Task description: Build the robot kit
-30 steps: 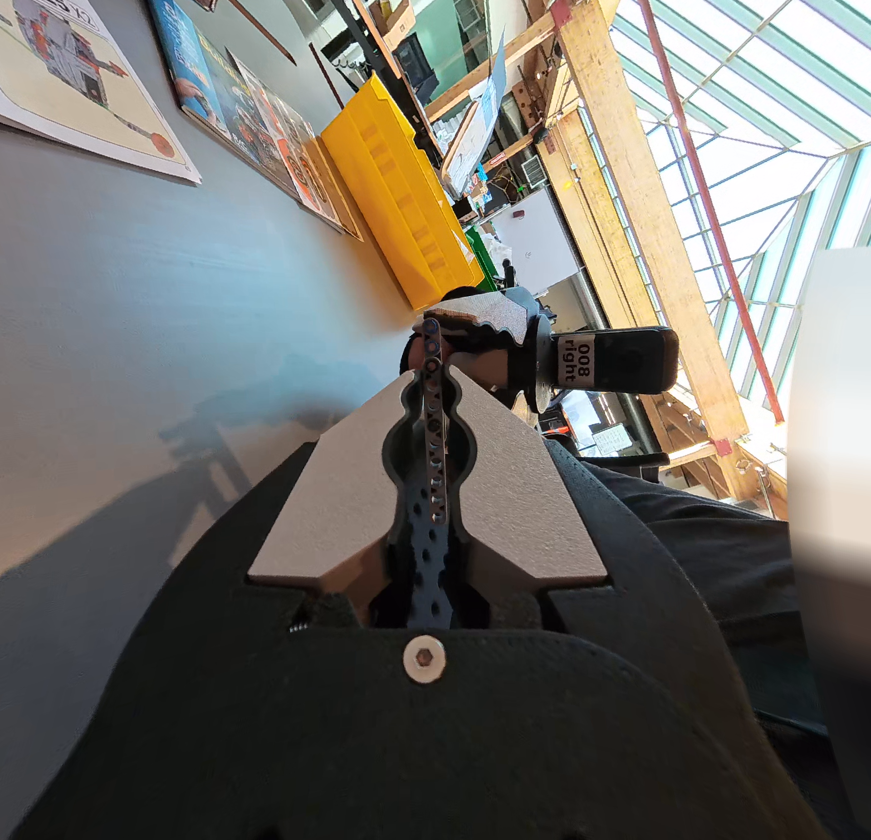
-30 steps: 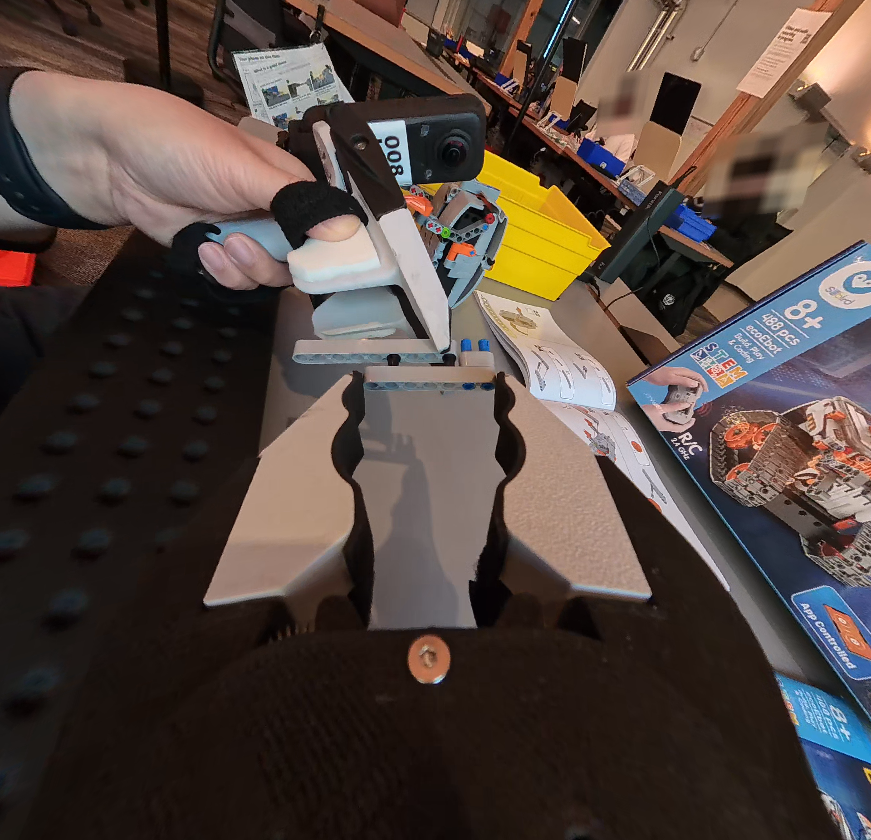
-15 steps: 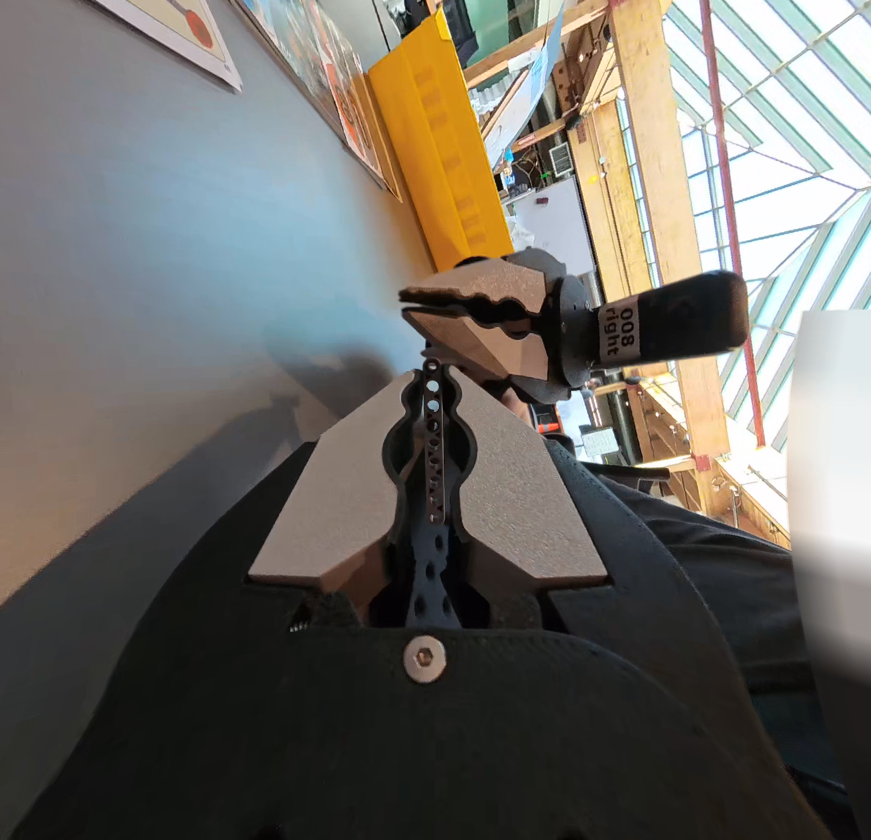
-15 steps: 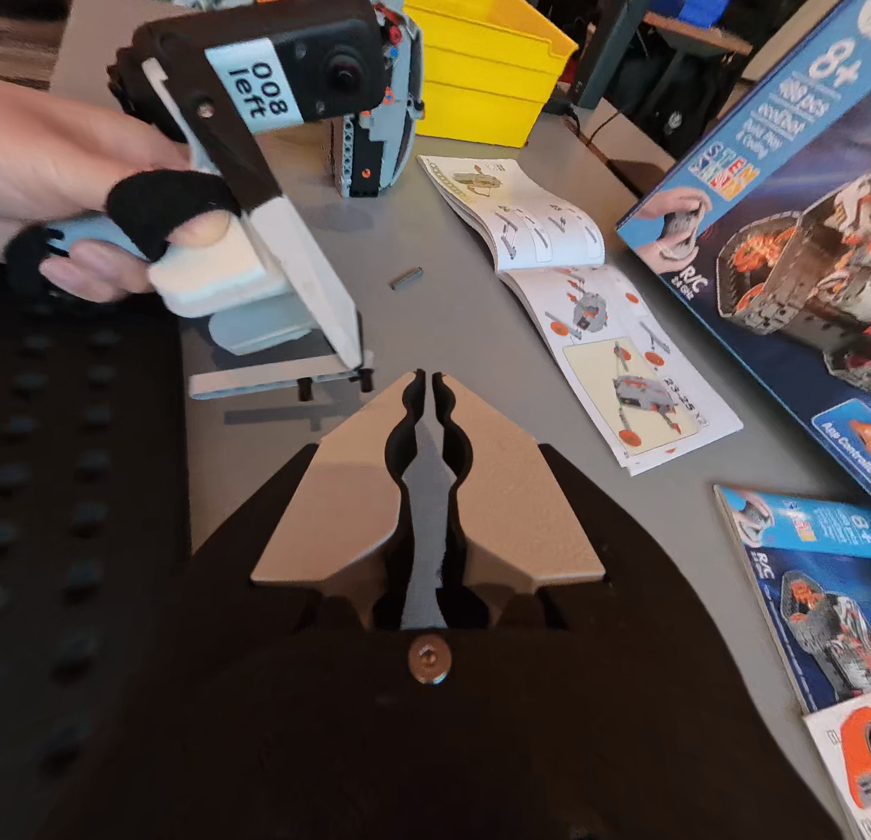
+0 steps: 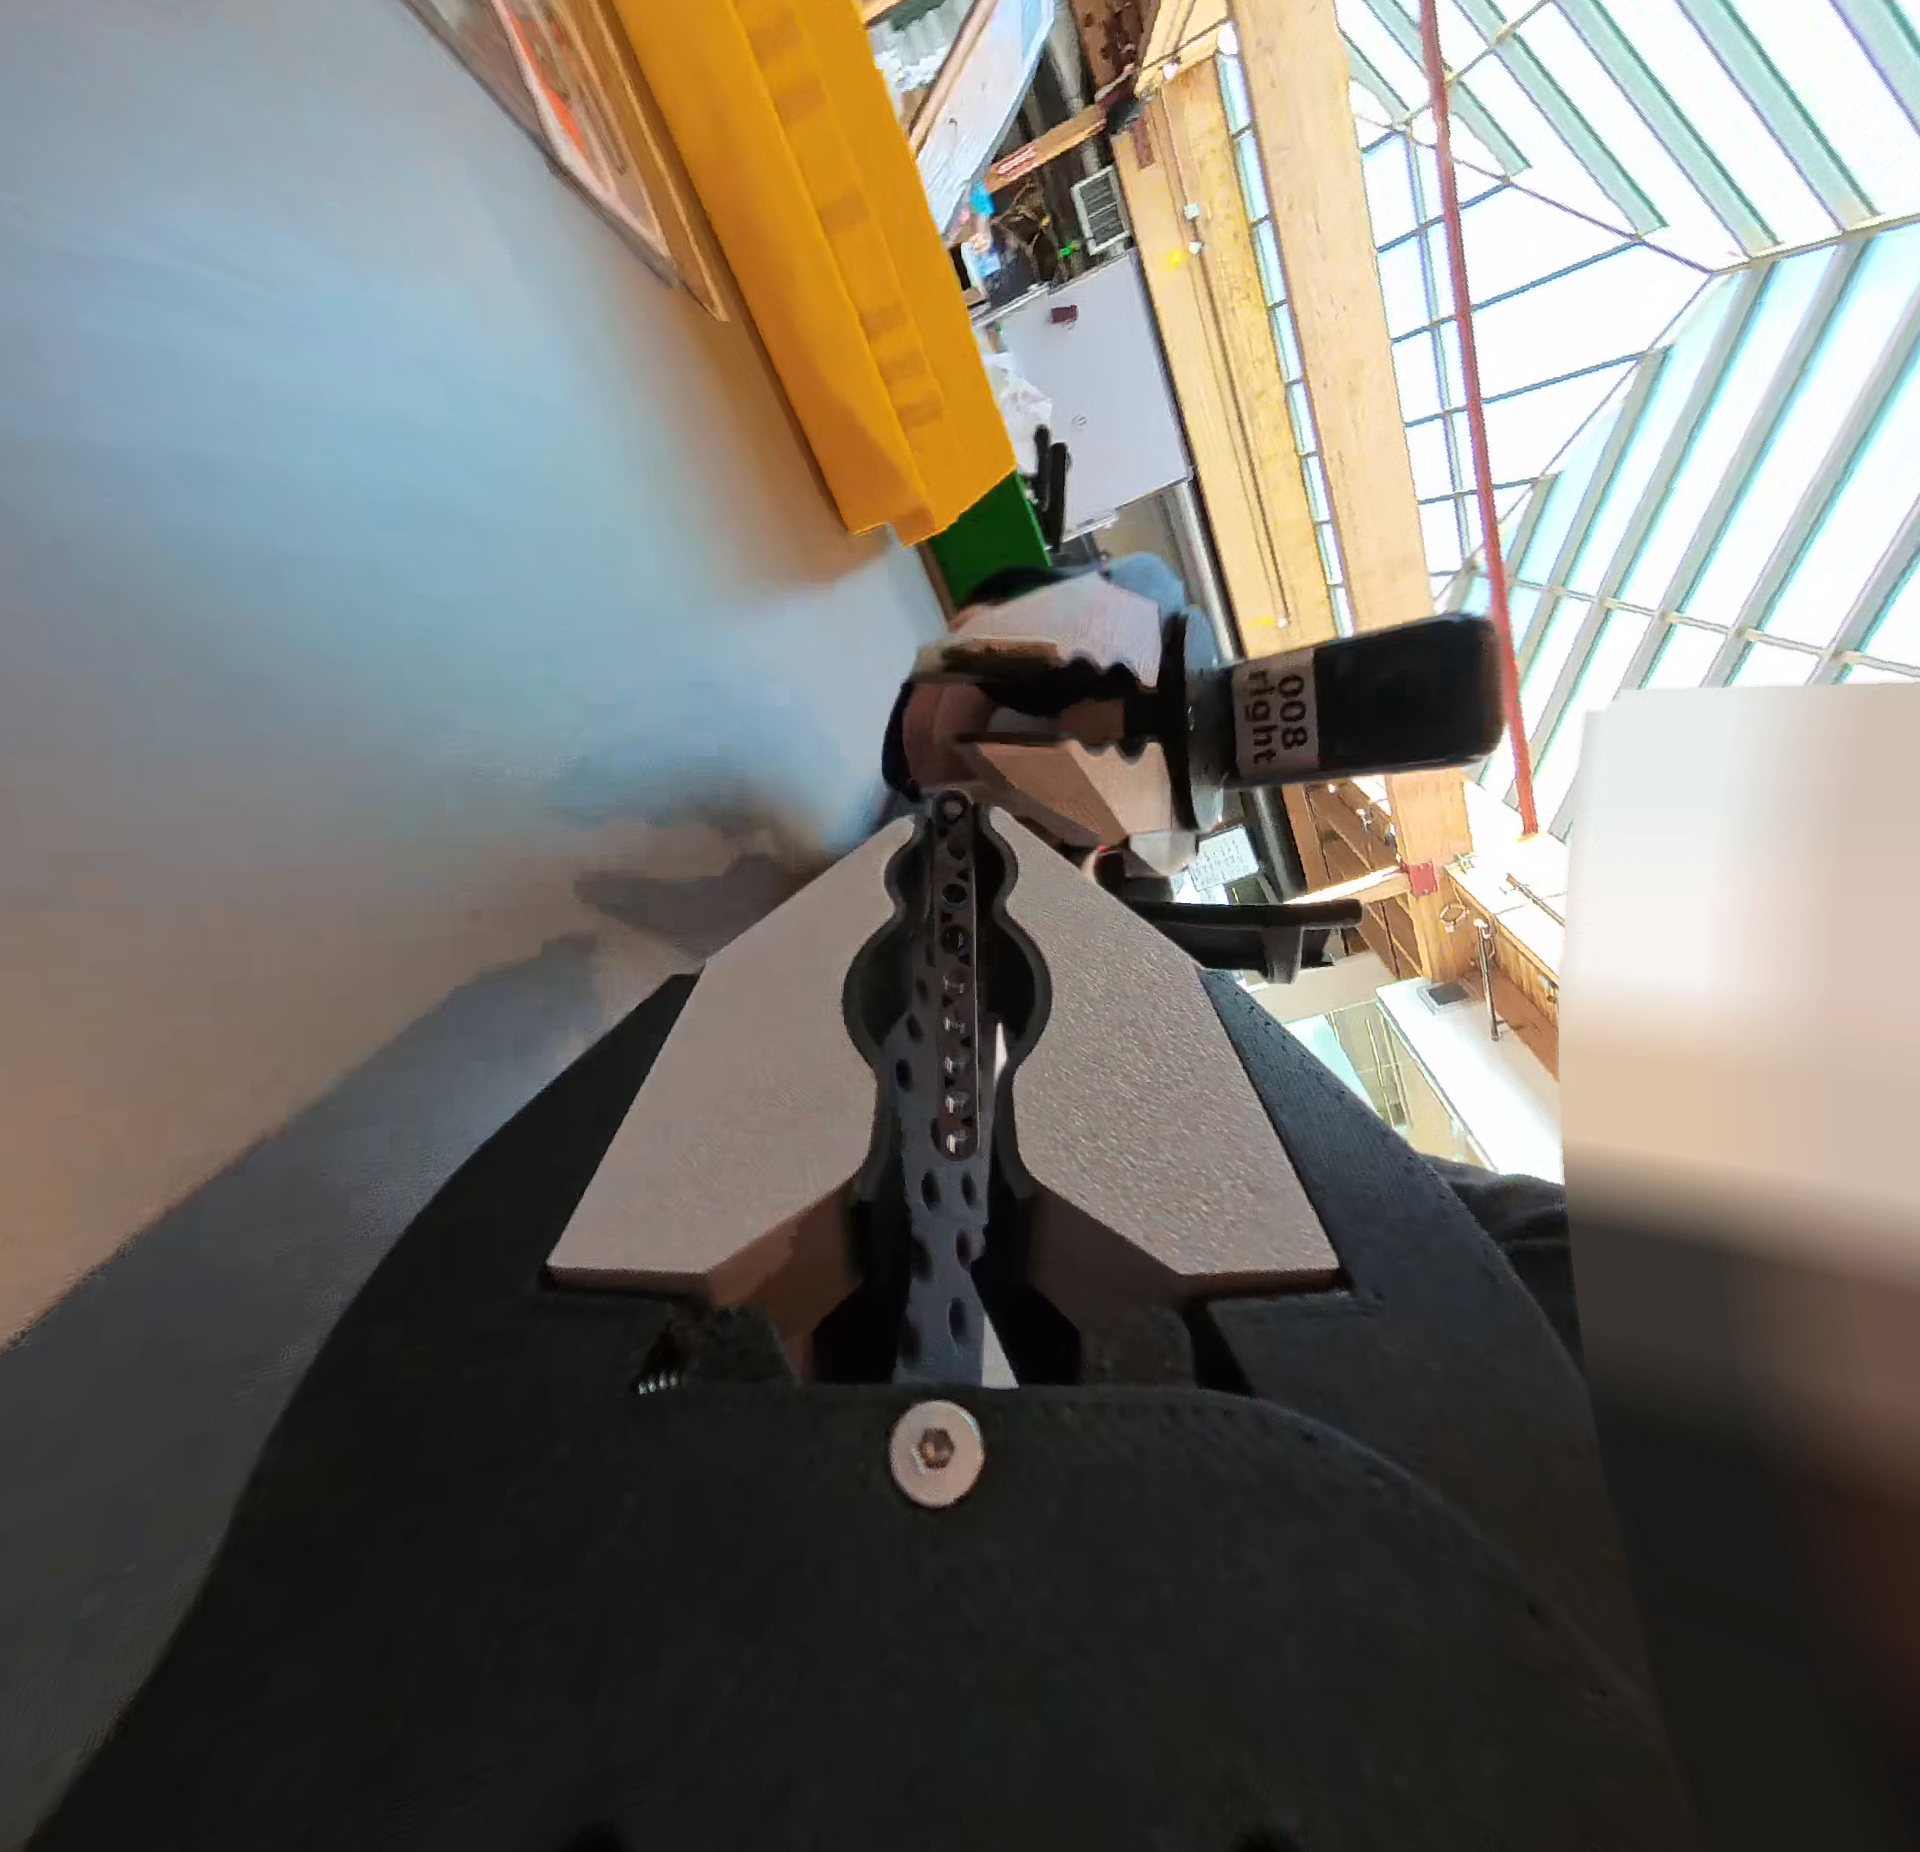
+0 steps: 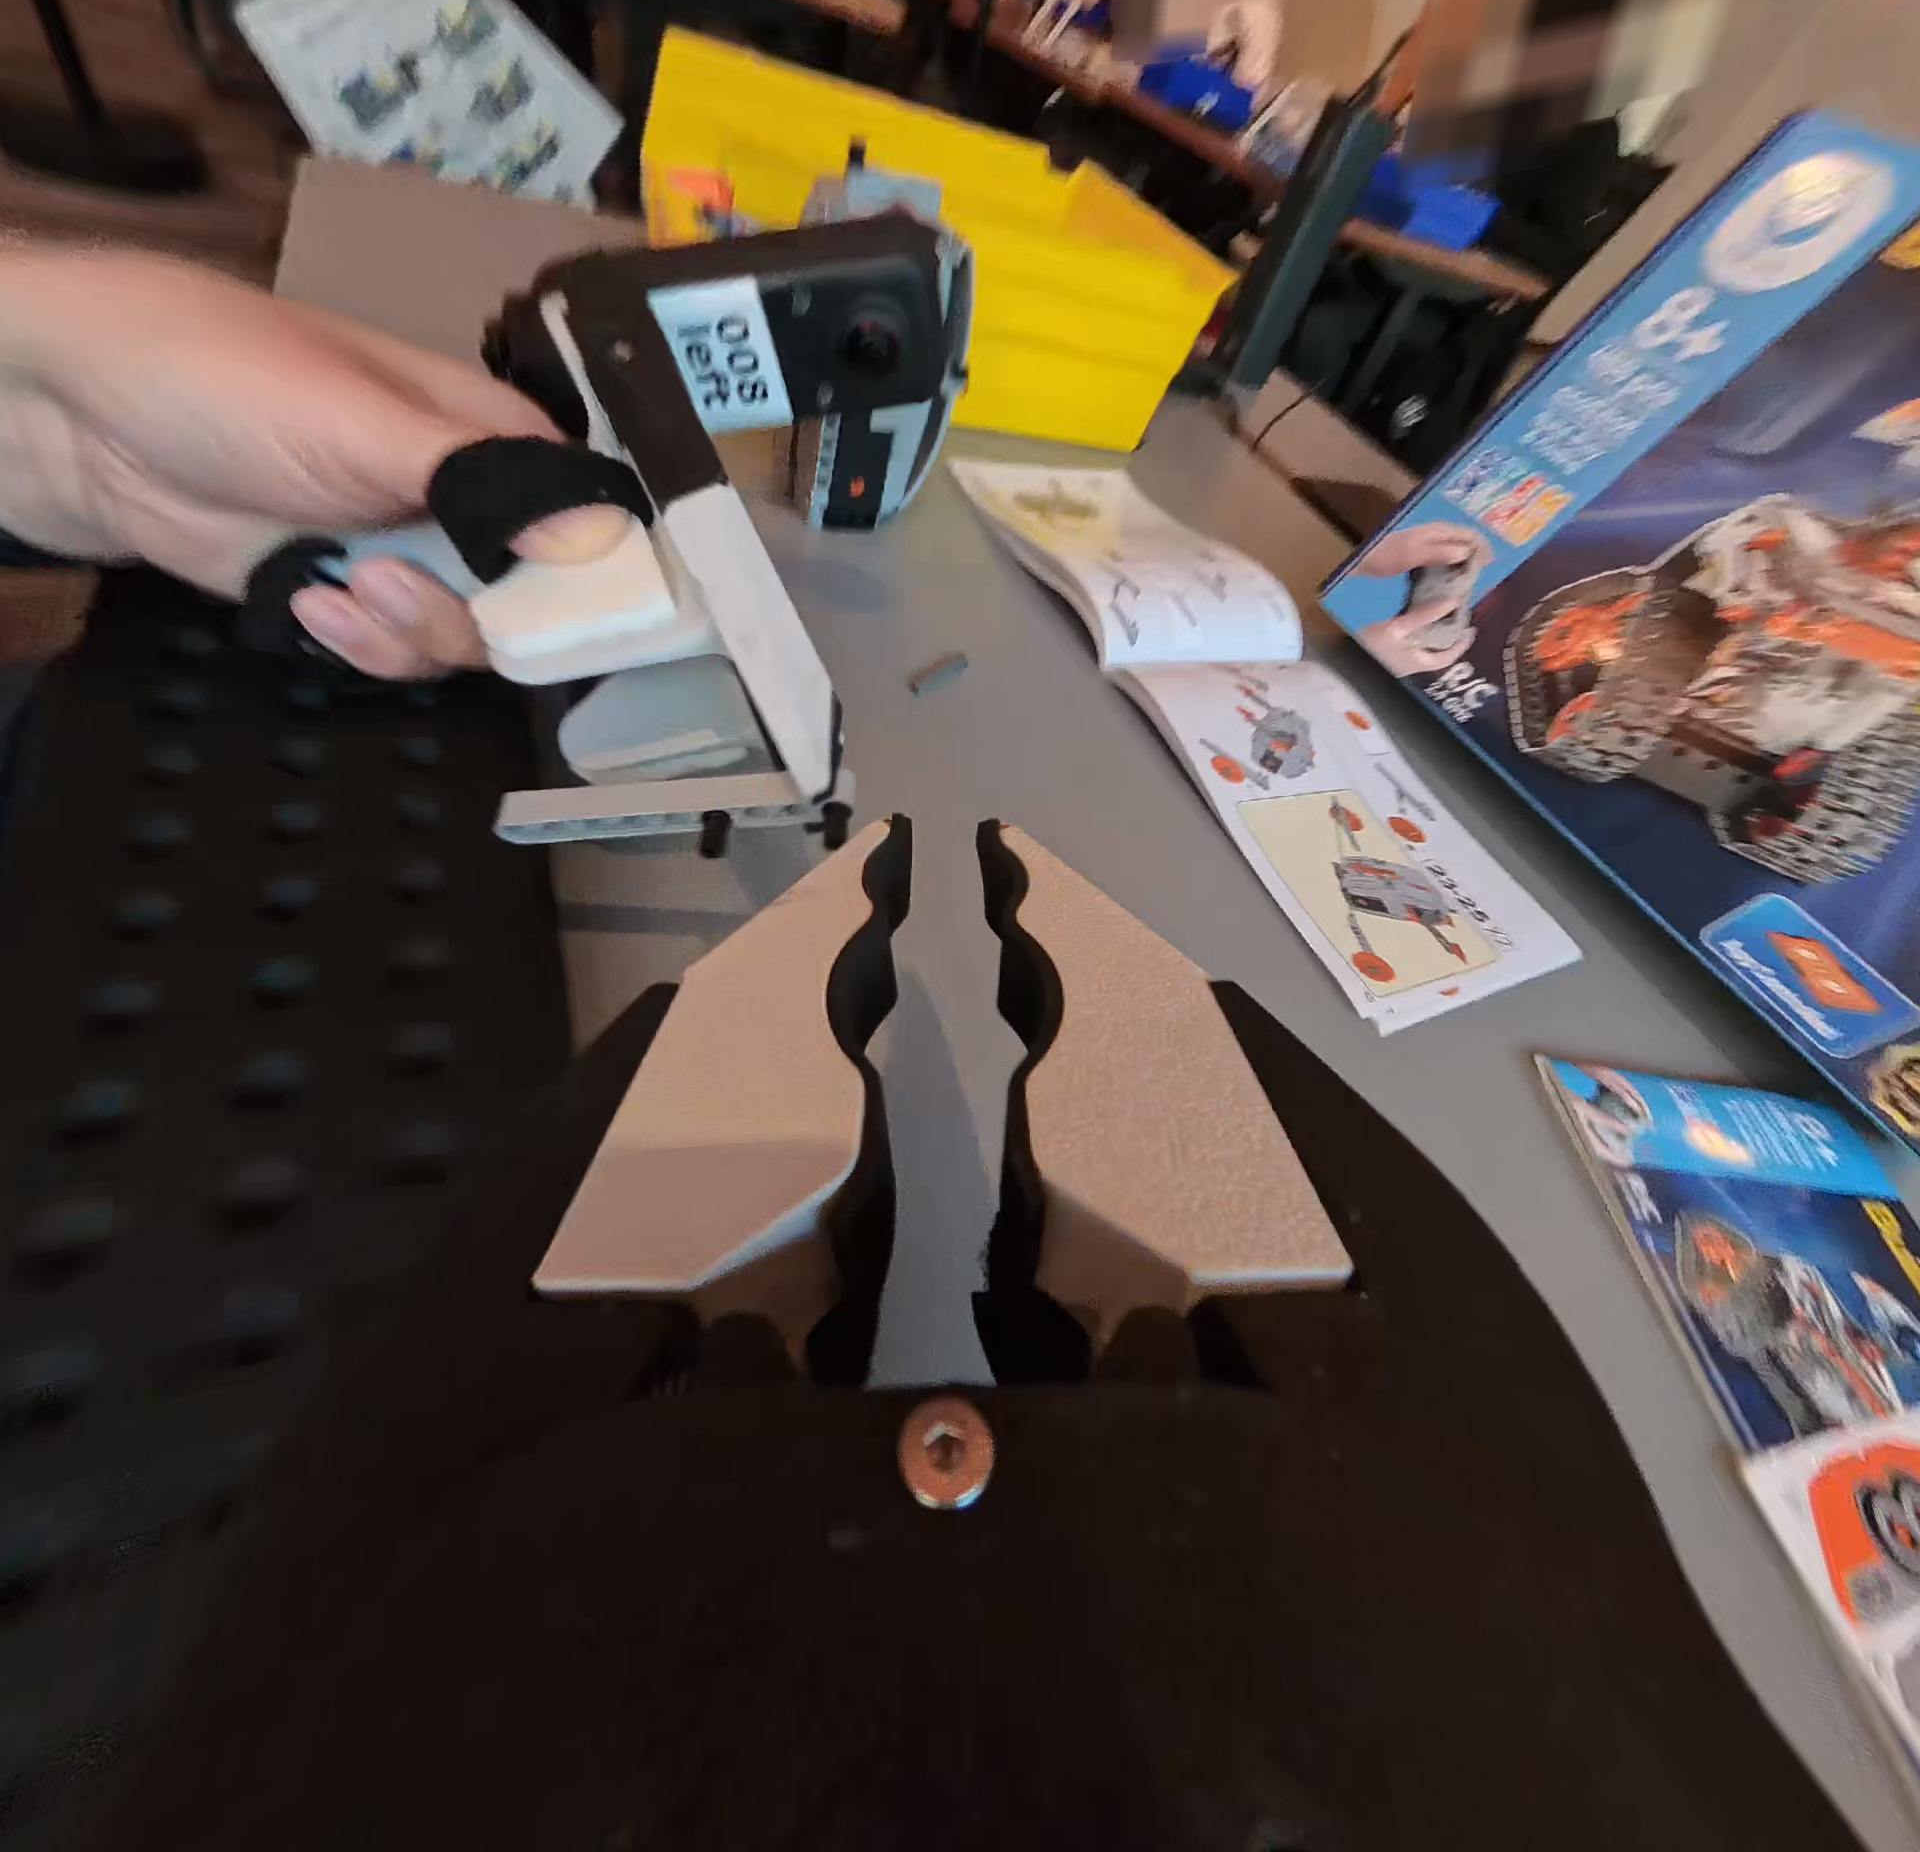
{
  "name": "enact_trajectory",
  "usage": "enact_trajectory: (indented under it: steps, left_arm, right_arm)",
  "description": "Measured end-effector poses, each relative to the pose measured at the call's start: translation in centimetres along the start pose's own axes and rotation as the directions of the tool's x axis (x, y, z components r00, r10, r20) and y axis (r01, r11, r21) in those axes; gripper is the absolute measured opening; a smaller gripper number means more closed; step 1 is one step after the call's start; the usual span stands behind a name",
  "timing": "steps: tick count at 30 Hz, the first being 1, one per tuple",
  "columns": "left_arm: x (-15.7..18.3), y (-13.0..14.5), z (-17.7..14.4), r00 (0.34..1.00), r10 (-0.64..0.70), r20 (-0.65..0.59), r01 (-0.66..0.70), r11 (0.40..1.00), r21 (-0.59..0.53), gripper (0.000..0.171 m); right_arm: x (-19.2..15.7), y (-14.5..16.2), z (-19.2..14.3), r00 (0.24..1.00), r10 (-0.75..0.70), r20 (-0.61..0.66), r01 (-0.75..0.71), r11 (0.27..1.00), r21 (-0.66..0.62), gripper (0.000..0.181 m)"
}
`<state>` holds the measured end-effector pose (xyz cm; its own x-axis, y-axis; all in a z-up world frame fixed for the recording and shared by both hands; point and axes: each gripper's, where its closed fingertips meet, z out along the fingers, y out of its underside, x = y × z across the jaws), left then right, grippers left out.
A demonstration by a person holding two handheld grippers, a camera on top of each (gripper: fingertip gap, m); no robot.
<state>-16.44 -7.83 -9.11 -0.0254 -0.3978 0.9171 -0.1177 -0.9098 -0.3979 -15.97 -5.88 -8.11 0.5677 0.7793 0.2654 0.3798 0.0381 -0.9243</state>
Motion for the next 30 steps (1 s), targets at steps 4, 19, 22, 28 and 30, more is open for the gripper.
enact_trajectory:
  steps: [4,19,22,28,30]
  left_arm:
    - [3.2,2.5,-1.8,0.994,0.084,-0.071,-0.081,0.996,0.046,0.004]
    - [16.4,10.8,-20.9,0.791,0.543,0.282,-0.546,0.834,-0.073,0.005]
    - [18.0,10.5,-24.1,0.746,0.574,0.338,-0.592,0.804,-0.058,0.005]
    - [19.8,9.8,-26.0,0.737,0.595,0.322,-0.621,0.784,-0.028,0.005]
    - [19.7,10.4,-24.6,0.742,0.618,0.258,-0.631,0.775,-0.039,0.005]
  right_arm:
    - [-4.2,-2.5,-5.7,0.987,0.016,-0.158,-0.005,0.998,0.07,0.011]
    - [-20.6,0.5,-19.0,0.736,0.295,-0.609,-0.268,0.954,0.137,0.033]
    - [-21.1,2.2,-19.7,0.695,0.282,-0.662,-0.303,0.949,0.086,0.033]
    - [-20.7,1.5,-20.4,0.664,0.26,-0.701,-0.283,0.955,0.085,0.034]
    - [-21.0,3.6,-18.8,0.708,0.252,-0.66,-0.306,0.951,0.035,0.038]
